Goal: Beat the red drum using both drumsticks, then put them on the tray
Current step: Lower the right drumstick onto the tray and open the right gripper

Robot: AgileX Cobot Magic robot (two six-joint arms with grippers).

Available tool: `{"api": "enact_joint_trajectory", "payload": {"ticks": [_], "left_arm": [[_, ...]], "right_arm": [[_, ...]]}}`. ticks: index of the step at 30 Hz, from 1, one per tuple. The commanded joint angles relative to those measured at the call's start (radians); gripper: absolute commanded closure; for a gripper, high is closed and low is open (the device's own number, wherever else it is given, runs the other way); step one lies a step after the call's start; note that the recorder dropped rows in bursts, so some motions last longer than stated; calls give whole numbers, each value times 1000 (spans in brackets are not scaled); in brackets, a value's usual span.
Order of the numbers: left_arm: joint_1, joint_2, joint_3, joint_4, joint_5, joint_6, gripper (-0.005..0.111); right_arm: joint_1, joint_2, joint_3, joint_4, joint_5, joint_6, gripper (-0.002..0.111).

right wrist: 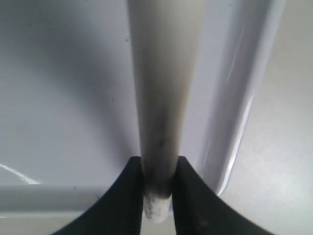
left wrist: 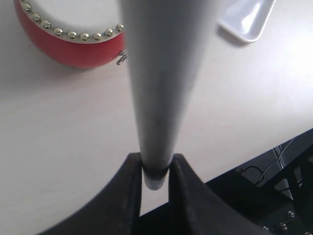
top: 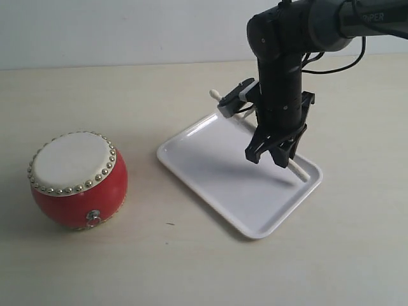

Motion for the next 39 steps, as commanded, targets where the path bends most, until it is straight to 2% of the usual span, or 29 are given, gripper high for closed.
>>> {"api": "enact_joint_trajectory", "payload": {"ticks": [1,18,28,39], "left_arm": [[2,1,3,-3,-4,-3,107],[2,1,3,0,-4,2,107],[2,1,3,0,-4,2,107],[2,1,3,0,-4,2,107]], "right_arm": [[-7,-1,17,-3,-4,-28,108],[-7,27,17,-22,-4,-29,108],[-7,27,17,-22,-4,-11,87],[-7,27,17,-22,-4,-11,82]]}}
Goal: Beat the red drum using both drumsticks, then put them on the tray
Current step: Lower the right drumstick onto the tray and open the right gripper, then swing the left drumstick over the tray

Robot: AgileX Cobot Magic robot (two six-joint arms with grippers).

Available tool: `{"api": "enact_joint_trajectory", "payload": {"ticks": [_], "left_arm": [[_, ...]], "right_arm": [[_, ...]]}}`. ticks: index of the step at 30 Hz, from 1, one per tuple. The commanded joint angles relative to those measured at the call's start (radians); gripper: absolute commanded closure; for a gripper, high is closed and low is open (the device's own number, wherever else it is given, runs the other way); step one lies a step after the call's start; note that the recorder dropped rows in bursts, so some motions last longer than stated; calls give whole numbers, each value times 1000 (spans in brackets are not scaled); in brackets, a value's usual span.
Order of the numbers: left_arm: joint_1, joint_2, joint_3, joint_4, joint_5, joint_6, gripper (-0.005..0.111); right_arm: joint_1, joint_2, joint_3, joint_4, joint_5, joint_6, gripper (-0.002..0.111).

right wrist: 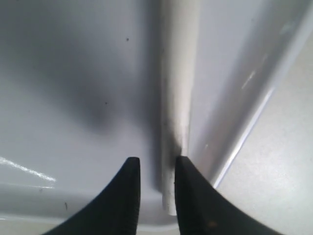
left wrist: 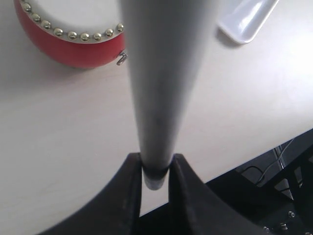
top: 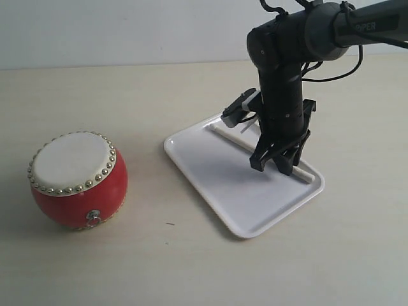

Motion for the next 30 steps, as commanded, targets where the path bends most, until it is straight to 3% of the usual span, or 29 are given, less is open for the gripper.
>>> {"api": "enact_joint_trajectory", "payload": {"ticks": [1,7,11,15,18,26,30], "left_arm": [[2,1,3,0,-4,2,107],[2,1,3,0,-4,2,107],[2,1,9,0,-4,2,107],[2,1,60,-43,-86,2,107],[2,1,115,-131,-128,9,107],[2,1,215,-384,-165,259,107],[2,1,272,-480,-204,378,107]], "right_arm": [[-5,0,4,-1,-2,1,82],[-5,-30,4,-1,-2,59,83],[-7,-152,6,24,-26,81,90],[-24,-335,48,127,-116,81,102],[-29,-478,162,243,-204,33,104],[-26,-783,593,1031,-358,-527,104],[-26,-816,715,1394,-323,-856,104]]}}
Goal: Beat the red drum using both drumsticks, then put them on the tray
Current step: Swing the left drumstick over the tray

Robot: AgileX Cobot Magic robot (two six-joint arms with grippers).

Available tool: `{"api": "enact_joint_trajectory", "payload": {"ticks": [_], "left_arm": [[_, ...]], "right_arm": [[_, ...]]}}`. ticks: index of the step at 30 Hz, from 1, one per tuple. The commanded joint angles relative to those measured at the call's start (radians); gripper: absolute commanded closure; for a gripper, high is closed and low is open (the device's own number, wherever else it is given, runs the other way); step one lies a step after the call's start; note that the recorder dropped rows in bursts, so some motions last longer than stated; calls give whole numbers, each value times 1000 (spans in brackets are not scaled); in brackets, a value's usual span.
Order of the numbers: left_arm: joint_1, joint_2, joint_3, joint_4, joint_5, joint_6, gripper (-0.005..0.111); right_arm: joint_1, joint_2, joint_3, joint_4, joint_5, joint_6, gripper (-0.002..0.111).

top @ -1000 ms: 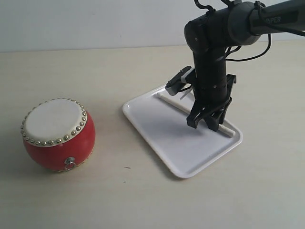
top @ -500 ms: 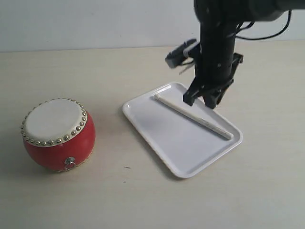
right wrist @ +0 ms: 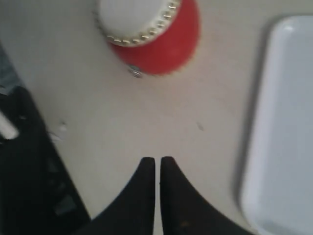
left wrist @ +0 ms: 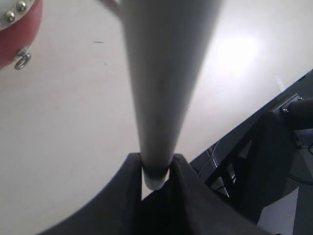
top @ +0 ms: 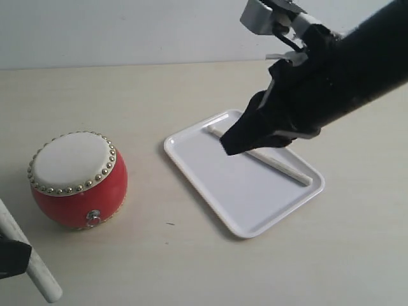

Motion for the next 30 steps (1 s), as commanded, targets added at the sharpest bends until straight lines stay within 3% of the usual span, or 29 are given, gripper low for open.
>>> {"api": "enact_joint_trajectory", "payload": {"ticks": [1,6,9,14,19,24,30], "left_arm": [[2,1,63,-143,-42,154,107],[2,43,93,-226,-16,237,107],[2,92,93,-283,1,289,107],[2,188,93,-449,-11,460,107],[2,338,93,-598,-24,473,107],[-2,508,81,-734,-17,475,107],[-94,673,-49,-754,-23,464,107]], "right_arm": [[0,-28,100,400,36,-389,102],[7,-20,97,559,166,-537,76],[54,-18,97,568,149,-539,61],[126,-18,97,563,60,-537,60],[129,-18,97,545,-2,-453,60],[127,-20,37,259,-23,-199,60],[77,-78,-46,-224,-39,242,60]]}}
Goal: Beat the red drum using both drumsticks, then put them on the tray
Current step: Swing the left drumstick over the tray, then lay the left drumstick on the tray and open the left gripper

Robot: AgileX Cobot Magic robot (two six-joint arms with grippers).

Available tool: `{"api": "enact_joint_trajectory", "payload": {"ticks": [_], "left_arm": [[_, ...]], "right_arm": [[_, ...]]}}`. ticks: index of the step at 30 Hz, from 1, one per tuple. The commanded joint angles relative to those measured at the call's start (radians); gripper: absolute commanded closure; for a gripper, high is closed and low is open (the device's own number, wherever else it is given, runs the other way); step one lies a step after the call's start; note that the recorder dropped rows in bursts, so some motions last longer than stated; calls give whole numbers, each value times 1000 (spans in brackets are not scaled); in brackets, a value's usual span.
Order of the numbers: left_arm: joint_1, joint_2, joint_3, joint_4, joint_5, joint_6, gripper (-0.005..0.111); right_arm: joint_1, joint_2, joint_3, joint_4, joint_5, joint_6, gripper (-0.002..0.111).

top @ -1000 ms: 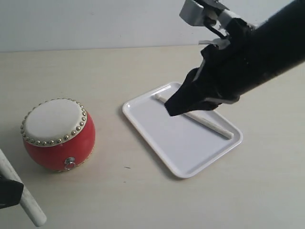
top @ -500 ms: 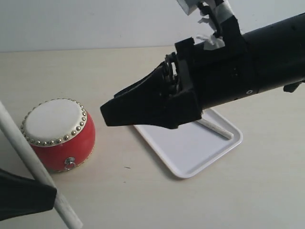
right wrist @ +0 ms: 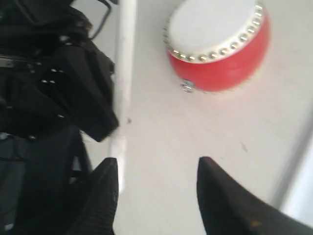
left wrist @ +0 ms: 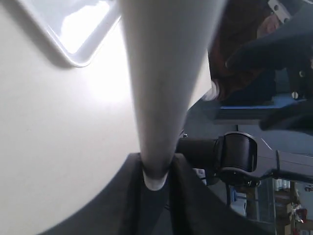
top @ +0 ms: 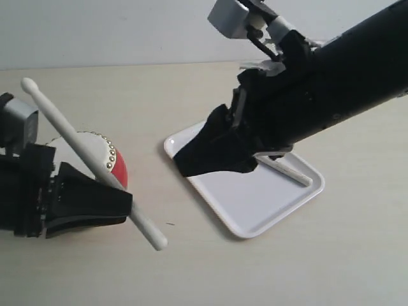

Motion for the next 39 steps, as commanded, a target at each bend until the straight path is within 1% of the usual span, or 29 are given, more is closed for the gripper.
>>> {"api": "enact_joint_trajectory", "payload": {"ticks": [1,6,8,11,12,15,18,20,22,26,32,35,39], "left_arm": [[-86,111,-125,-58,-16,-7,107],[-182,227,-265,-171,-147,-55,107],[-216,295,-313,-189,-160,-84,107],[-268,402,-386,-192,-137,-106,107],[-289,445,-412,-206,-126,-111,107],[-325,528,-483,-258,-128,-126,107],[-342,588,-533,-241,-133,-182,107],[-342,616,-542,-259,-136,-220,107],[-347,635,-542,-287,-163,-240,107],[-358,667,-542,-287,-222,-290,107],[-371,714,-544,-287,-254,-320,107],[-376,717,-544,-287,-306,-339,107],[-376,727,-572,-287,-341,-368,107]], "right_arm": [[-54,-63,-50,-365,-13,337,60],[-90,-150,-50,-649,-11,573,66],[-90,-183,-50,-739,-11,641,68],[-90,-226,-50,-801,-11,704,68],[-90,-241,-50,-815,-11,718,68],[-90,-266,-50,-820,-11,734,68],[-90,-280,-50,-820,-11,734,68],[-90,-281,-50,-824,-11,734,68],[-90,-281,-50,-826,-11,734,68],[-90,-281,-50,-841,-11,734,68],[-90,-281,-50,-843,-22,734,68],[-90,-281,-50,-843,-30,734,68],[-90,-281,-50,-843,-34,734,68]]}}
